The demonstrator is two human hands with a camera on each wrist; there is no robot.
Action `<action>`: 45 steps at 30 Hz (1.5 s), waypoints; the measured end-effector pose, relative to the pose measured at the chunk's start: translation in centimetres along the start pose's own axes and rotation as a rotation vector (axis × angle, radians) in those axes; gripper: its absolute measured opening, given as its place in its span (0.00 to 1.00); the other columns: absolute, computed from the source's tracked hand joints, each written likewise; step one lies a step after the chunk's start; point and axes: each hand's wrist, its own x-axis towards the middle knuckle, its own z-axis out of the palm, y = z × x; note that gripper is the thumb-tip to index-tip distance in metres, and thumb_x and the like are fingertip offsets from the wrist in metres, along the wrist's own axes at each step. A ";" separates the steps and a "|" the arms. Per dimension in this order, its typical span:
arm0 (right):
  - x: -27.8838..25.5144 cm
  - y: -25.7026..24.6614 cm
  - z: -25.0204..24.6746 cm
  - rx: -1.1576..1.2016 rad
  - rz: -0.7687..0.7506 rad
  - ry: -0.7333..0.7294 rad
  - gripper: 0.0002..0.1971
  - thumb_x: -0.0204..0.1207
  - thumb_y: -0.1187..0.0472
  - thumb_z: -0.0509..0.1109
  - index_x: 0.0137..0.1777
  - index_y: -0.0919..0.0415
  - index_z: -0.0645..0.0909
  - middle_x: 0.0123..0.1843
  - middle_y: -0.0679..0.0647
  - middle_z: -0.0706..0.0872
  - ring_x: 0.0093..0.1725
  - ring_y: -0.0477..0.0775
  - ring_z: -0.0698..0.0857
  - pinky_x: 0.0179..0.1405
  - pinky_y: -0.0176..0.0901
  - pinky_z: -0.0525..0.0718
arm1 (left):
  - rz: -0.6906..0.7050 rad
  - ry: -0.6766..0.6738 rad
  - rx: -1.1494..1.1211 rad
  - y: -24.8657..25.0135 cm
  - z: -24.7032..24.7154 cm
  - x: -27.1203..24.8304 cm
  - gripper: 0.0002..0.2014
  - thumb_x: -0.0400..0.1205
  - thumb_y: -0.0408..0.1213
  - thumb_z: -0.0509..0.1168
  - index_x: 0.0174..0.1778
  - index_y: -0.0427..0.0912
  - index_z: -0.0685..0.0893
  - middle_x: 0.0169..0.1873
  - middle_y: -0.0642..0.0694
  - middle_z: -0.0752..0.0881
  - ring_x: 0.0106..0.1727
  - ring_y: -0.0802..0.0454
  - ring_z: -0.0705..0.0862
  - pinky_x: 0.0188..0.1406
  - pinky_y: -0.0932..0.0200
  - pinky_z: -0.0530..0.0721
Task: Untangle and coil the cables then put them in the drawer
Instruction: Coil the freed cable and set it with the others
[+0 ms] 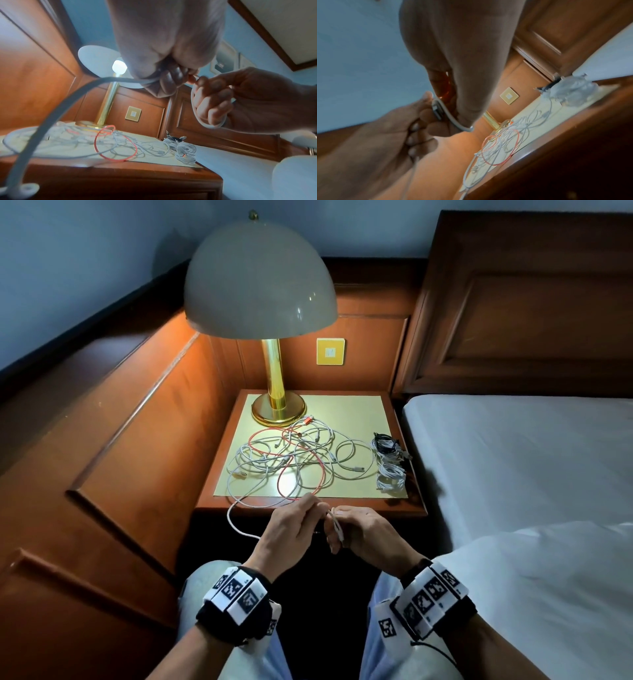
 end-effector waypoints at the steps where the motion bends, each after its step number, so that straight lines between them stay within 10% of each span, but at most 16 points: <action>1: -0.1 -0.1 0.3 0.121 0.022 -0.011 0.15 0.87 0.63 0.57 0.42 0.66 0.80 0.36 0.62 0.76 0.37 0.60 0.74 0.42 0.49 0.75 | -0.033 0.009 -0.029 -0.1 0.2 0.1 0.09 0.88 0.40 0.62 0.43 0.43 0.77 0.31 0.56 0.79 0.30 0.61 0.76 0.34 0.69 0.75; 6: -1.0 -0.6 1.3 0.410 0.055 -0.139 0.11 0.86 0.62 0.59 0.46 0.67 0.78 0.35 0.57 0.71 0.34 0.54 0.72 0.40 0.45 0.76 | -0.280 -0.006 -0.378 0.0 1.4 -0.2 0.14 0.91 0.49 0.59 0.46 0.43 0.78 0.32 0.42 0.85 0.29 0.37 0.86 0.31 0.38 0.89; 11: -0.7 -1.5 1.5 0.513 -0.044 -0.187 0.09 0.87 0.68 0.60 0.52 0.71 0.80 0.38 0.59 0.76 0.38 0.54 0.78 0.45 0.45 0.81 | -0.336 0.040 -0.482 0.0 2.1 -0.8 0.11 0.90 0.46 0.59 0.47 0.49 0.84 0.33 0.51 0.86 0.33 0.51 0.82 0.37 0.50 0.84; 14: -0.1 -2.7 1.5 0.582 -0.094 -0.164 0.07 0.83 0.70 0.66 0.56 0.73 0.82 0.44 0.63 0.85 0.44 0.58 0.86 0.51 0.47 0.87 | -0.342 0.002 -0.459 0.1 2.6 -1.7 0.13 0.91 0.38 0.58 0.48 0.35 0.83 0.31 0.58 0.80 0.34 0.60 0.76 0.39 0.65 0.78; 19: 1.8 -3.8 1.2 0.640 -0.284 0.031 0.09 0.83 0.72 0.61 0.54 0.73 0.83 0.49 0.66 0.87 0.51 0.60 0.89 0.58 0.48 0.88 | -0.304 -0.123 -0.275 0.4 2.9 -3.2 0.14 0.91 0.45 0.56 0.41 0.46 0.79 0.27 0.55 0.70 0.29 0.59 0.68 0.31 0.62 0.69; 24: 3.4 -2.7 -0.4 -0.190 -0.496 0.385 0.06 0.83 0.74 0.67 0.52 0.70 0.87 0.50 0.62 0.92 0.55 0.56 0.90 0.60 0.44 0.87 | -0.226 -0.177 -0.102 0.2 3.1 -4.3 0.13 0.91 0.45 0.58 0.40 0.48 0.77 0.26 0.60 0.75 0.27 0.62 0.73 0.33 0.69 0.70; 29: 3.5 -0.3 -3.0 -0.955 -0.387 0.242 0.03 0.80 0.69 0.71 0.45 0.63 0.83 0.42 0.52 0.87 0.44 0.50 0.85 0.49 0.46 0.84 | -0.121 -0.092 0.014 -0.4 1.7 -3.2 0.15 0.91 0.48 0.56 0.40 0.45 0.72 0.27 0.57 0.74 0.27 0.62 0.71 0.29 0.65 0.72; 35: 1.5 0.4 -2.0 -0.397 -0.046 0.028 0.14 0.90 0.60 0.62 0.44 0.63 0.82 0.35 0.53 0.81 0.34 0.50 0.78 0.40 0.39 0.77 | -0.021 -0.039 0.095 -1.7 0.0 -1.0 0.17 0.91 0.49 0.56 0.44 0.41 0.79 0.36 0.52 0.83 0.36 0.50 0.81 0.38 0.49 0.82; 42: 0.7 0.0 0.0 0.263 0.129 -0.120 0.18 0.91 0.55 0.56 0.49 0.67 0.81 0.34 0.58 0.78 0.33 0.54 0.78 0.40 0.44 0.80 | -0.064 -0.016 0.018 -2.1 -0.1 0.1 0.13 0.89 0.46 0.58 0.43 0.43 0.77 0.33 0.62 0.79 0.34 0.67 0.79 0.37 0.71 0.77; 45: 0.4 -0.5 0.3 0.369 0.088 -0.240 0.12 0.89 0.58 0.61 0.52 0.67 0.80 0.37 0.56 0.77 0.37 0.54 0.79 0.44 0.45 0.80 | -0.171 -0.042 -0.136 -1.4 -0.1 0.1 0.14 0.90 0.47 0.57 0.43 0.44 0.78 0.32 0.53 0.84 0.32 0.57 0.84 0.35 0.54 0.85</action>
